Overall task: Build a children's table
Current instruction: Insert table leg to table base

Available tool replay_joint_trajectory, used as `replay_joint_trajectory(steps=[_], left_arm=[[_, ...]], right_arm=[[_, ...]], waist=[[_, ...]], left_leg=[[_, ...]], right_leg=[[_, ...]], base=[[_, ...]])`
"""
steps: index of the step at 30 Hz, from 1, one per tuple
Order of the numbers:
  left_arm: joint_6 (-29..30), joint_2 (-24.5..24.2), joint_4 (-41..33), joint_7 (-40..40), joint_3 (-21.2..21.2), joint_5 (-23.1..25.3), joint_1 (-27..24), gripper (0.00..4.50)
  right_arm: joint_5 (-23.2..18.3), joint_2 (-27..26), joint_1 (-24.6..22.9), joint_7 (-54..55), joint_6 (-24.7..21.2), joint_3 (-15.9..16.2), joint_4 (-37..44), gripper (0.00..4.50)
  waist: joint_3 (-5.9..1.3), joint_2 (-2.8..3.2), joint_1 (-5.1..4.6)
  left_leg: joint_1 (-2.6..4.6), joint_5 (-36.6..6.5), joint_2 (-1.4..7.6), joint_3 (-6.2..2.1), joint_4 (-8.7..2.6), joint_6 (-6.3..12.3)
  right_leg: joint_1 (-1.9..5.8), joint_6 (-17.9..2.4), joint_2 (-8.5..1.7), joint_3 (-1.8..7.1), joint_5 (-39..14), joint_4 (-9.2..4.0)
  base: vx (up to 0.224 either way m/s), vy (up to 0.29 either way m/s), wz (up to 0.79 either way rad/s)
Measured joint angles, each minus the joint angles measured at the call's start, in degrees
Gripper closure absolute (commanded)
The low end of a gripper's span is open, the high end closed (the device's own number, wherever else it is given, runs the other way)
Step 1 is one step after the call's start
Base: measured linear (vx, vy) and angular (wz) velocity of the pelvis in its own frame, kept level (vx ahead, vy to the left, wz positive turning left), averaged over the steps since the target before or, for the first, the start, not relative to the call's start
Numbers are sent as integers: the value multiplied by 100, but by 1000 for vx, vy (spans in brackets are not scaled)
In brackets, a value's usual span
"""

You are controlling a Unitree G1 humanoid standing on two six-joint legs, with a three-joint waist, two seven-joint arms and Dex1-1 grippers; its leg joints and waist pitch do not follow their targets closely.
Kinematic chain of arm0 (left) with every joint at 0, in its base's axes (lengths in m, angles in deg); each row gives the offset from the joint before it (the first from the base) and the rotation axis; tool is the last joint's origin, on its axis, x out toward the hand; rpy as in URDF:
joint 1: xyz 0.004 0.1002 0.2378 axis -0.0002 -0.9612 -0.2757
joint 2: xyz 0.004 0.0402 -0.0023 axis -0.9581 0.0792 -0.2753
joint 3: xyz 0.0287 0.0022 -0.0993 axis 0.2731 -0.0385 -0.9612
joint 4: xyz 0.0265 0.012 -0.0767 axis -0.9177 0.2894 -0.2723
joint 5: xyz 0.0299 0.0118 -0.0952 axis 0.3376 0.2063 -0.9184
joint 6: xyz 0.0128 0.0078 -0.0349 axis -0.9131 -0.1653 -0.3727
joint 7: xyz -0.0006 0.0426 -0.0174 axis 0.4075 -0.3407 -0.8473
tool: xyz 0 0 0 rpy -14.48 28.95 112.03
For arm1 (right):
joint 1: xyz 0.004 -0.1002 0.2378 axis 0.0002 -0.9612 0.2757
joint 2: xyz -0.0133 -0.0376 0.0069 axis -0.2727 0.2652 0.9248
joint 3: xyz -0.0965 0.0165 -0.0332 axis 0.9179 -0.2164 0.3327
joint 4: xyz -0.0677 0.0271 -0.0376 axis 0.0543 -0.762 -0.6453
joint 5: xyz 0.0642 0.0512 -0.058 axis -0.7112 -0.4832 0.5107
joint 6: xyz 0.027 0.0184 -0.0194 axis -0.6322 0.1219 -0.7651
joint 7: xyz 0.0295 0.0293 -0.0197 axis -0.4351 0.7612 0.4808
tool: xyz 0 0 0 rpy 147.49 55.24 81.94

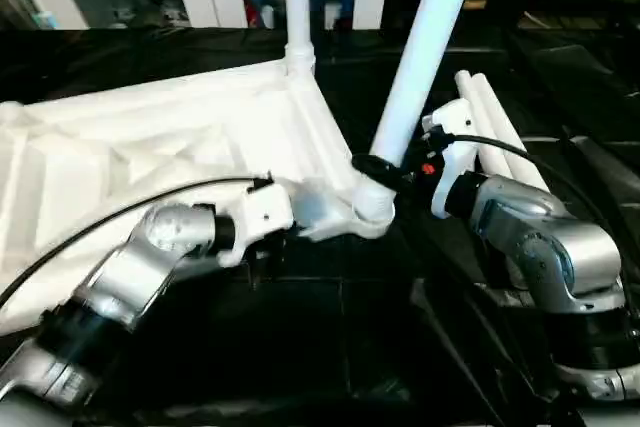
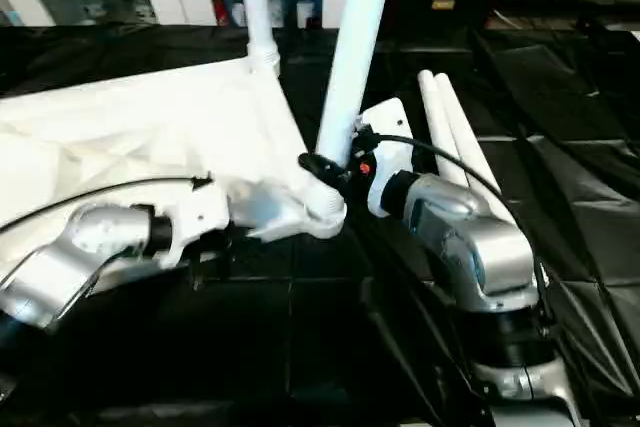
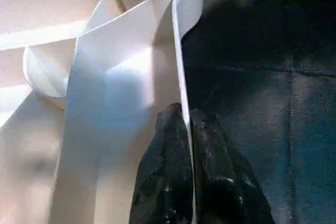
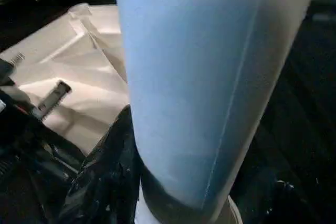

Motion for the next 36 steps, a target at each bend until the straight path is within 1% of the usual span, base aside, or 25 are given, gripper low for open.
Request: replay_joint_trajectory(steps=[8, 12, 18, 23, 26, 28, 30, 31, 36], left_arm=[[-154, 64, 208, 142, 1, 37, 103, 450], [-201, 128, 342, 264, -73, 22, 138, 450], [-222, 182, 455, 480, -180, -53, 143, 450], [-221, 213, 517, 618, -231, -82, 160, 450], [-225, 252, 621, 688, -250, -79, 204, 450], [-252, 267, 708, 728, -284, -67, 215, 450], [-281, 287, 773, 755, -290, -38, 226, 450], [-296, 294, 800, 768, -290, -36, 231, 450], [-421, 297, 934, 898, -295, -22, 304, 450]], right_arm=[[-2, 71, 30, -163, 58, 29, -97, 264], [4, 79, 138, -210, 110, 22, -314, 264], [2, -23, 196, -326, 450, -60, -743, 264], [-30, -60, 166, -468, 608, -130, -898, 264], [-107, -79, 24, -576, 804, -227, -967, 264], [-124, -110, -76, -632, 910, -243, -967, 264], [-129, -123, -217, -668, 1083, -257, -954, 264], [-129, -131, -282, -692, 1164, -274, -944, 264], [-125, -178, -642, -826, 1612, -344, -829, 265]], waist=[[0, -1, 15], [0, 0, 10], [0, -5, -5], [-2, -3, 3], [-4, -1, 18], [-4, -2, 18], [-2, -4, 21], [-2, -5, 22], [-2, -4, 37]], left_leg=[[-1, 0, 0, 1, -2, -1], [-1, 0, 0, 1, -6, -1], [2, 1, 0, 2, -23, -2], [6, 2, 0, 5, -33, -2], [17, 1, 1, 8, -42, -2], [48, 1, 1, 14, -55, -2], [82, 1, 1, 14, -67, -3], [91, 0, 1, 14, -71, -4], [92, 0, 1, 18, -107, -4]], right_leg=[[2, 2, 0, 1, -1, 0], [1, 3, 0, 0, -2, 0], [-8, 5, 0, -1, -3, -2], [-6, 3, 0, -2, -2, -1], [3, 6, -1, -1, -4, -3], [24, 9, -2, 2, -6, -7], [51, 68, -3, 3, -44, -11], [50, 80, -4, 4, -52, -11], [51, 88, -4, 3, -56, -23]], base=[[0, 0, 0], [0, 0, 0], [0, 0, 0], [0, 0, 0], [0, 0, 0], [0, 0, 0], [0, 0, 0], [0, 0, 0], [0, 0, 0]])
